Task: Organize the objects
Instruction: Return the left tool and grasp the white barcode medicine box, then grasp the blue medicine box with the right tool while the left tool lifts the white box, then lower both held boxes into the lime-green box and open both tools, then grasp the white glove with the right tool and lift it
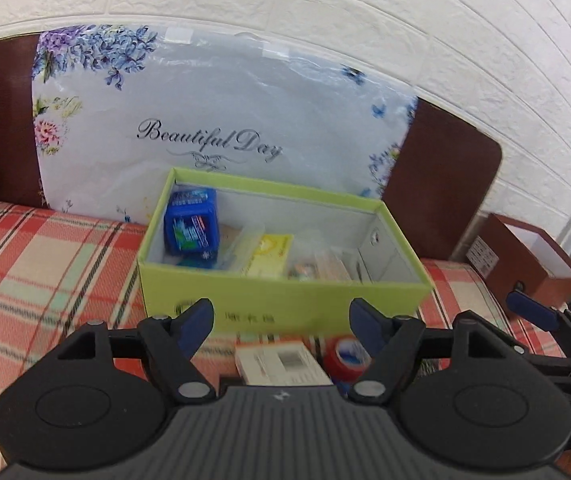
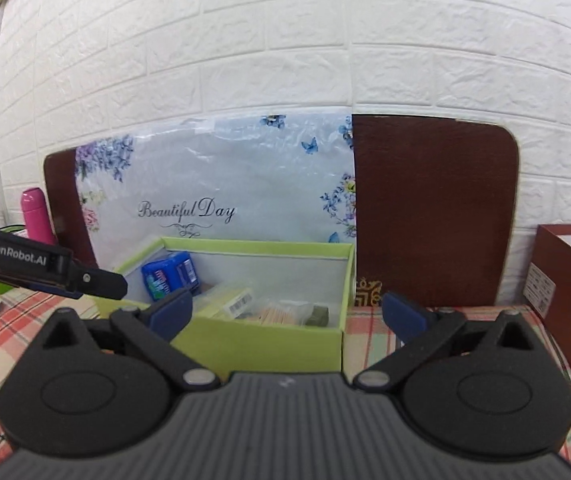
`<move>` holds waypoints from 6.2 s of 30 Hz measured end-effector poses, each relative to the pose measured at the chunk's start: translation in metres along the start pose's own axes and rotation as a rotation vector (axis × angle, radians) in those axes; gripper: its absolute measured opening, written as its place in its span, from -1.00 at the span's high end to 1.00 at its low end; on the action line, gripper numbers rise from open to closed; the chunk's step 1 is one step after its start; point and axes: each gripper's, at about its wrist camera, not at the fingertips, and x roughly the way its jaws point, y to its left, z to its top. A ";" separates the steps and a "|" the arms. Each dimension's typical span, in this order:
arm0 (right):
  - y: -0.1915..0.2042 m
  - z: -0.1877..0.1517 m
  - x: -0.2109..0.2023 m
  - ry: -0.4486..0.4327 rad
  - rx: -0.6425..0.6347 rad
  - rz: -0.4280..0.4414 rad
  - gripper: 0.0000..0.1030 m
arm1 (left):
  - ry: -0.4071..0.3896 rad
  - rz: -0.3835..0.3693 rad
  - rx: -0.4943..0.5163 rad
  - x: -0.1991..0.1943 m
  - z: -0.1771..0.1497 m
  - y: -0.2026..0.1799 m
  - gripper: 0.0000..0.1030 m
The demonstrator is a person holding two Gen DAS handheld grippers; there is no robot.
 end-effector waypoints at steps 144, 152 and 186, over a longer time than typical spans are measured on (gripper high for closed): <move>-0.004 0.008 0.115 0.081 -0.101 -0.027 -1.00 | 0.050 0.149 0.125 0.107 0.068 0.007 -0.62; 0.001 0.025 0.040 0.031 -0.012 0.009 -1.00 | -0.029 0.210 0.155 0.029 0.050 -0.028 -0.62; 0.126 -0.113 -0.035 0.269 -0.181 0.298 -0.48 | 0.086 0.216 -0.020 -0.074 -0.102 0.049 -0.62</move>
